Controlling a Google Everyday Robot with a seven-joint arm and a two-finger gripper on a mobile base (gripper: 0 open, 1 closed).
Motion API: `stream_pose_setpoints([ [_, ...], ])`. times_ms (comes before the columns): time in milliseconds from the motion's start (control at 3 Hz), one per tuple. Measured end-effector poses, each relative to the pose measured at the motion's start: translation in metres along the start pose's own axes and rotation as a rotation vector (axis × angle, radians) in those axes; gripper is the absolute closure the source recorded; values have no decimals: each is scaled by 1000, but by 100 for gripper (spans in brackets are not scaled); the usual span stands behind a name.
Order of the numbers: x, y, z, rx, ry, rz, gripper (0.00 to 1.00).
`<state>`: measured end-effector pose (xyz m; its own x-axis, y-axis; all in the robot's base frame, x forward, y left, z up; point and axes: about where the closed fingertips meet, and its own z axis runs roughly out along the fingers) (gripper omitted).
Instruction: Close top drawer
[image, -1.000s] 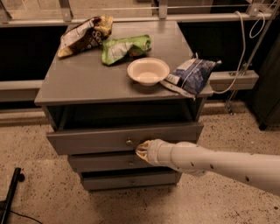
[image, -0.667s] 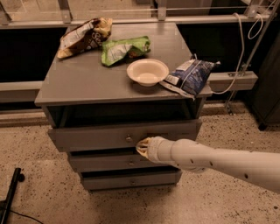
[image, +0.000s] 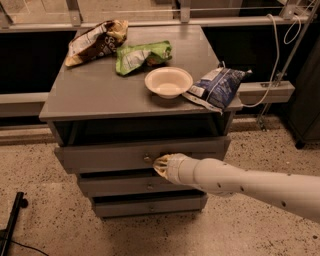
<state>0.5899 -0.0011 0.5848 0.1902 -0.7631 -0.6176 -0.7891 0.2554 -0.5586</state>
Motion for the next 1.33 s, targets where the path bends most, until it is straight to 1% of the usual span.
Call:
stream_pose_setpoints([
  [333,-6,13,-20,17,-3,-39,100],
  [667,-13,10,-33,52,-8,-73,100],
  [1000,-16,-5,-31,60,-8,-87,100],
  [1333,-6,-31,-25,38,-13,-40,100],
])
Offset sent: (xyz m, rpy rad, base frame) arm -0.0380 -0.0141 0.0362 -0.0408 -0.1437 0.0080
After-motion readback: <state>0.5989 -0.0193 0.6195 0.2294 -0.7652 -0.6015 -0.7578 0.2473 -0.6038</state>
